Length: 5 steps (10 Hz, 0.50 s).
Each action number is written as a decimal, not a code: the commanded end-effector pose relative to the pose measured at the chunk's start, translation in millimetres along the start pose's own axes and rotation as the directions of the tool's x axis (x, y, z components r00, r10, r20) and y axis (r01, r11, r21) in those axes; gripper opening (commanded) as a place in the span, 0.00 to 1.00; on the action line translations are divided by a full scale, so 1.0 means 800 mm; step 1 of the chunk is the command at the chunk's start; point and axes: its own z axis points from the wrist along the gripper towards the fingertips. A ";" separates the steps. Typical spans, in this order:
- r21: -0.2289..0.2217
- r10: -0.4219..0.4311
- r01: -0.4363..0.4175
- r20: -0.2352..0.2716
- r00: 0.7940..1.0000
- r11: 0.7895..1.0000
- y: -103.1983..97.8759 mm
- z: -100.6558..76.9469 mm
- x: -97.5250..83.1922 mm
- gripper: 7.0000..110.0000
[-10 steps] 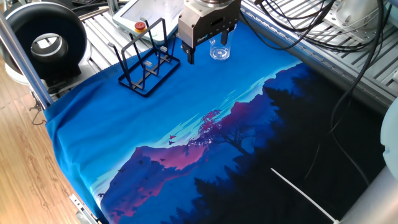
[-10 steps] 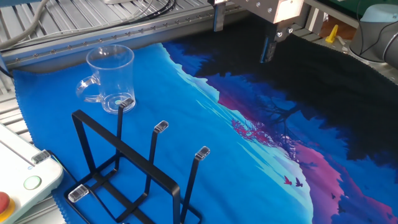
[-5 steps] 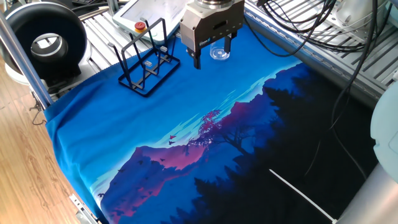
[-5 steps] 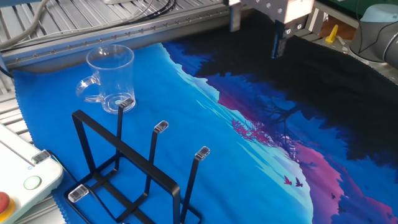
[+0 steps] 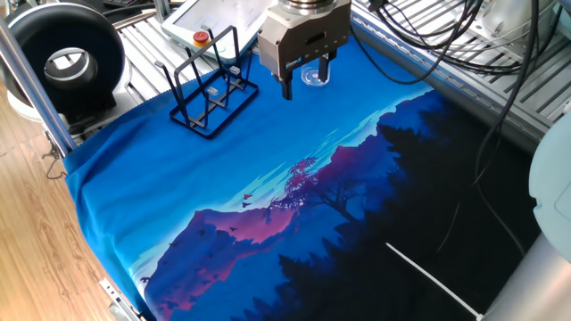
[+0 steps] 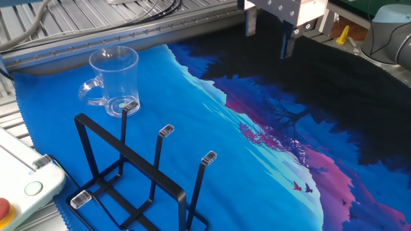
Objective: Put the cup on the cup rack
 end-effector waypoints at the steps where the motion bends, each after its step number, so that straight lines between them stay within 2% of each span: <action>1: -0.003 0.003 -0.003 -0.002 1.000 1.000 0.000 -0.001 0.001 0.00; 5: 0.009 -0.007 0.007 0.000 1.000 1.000 -0.003 -0.001 0.000 0.00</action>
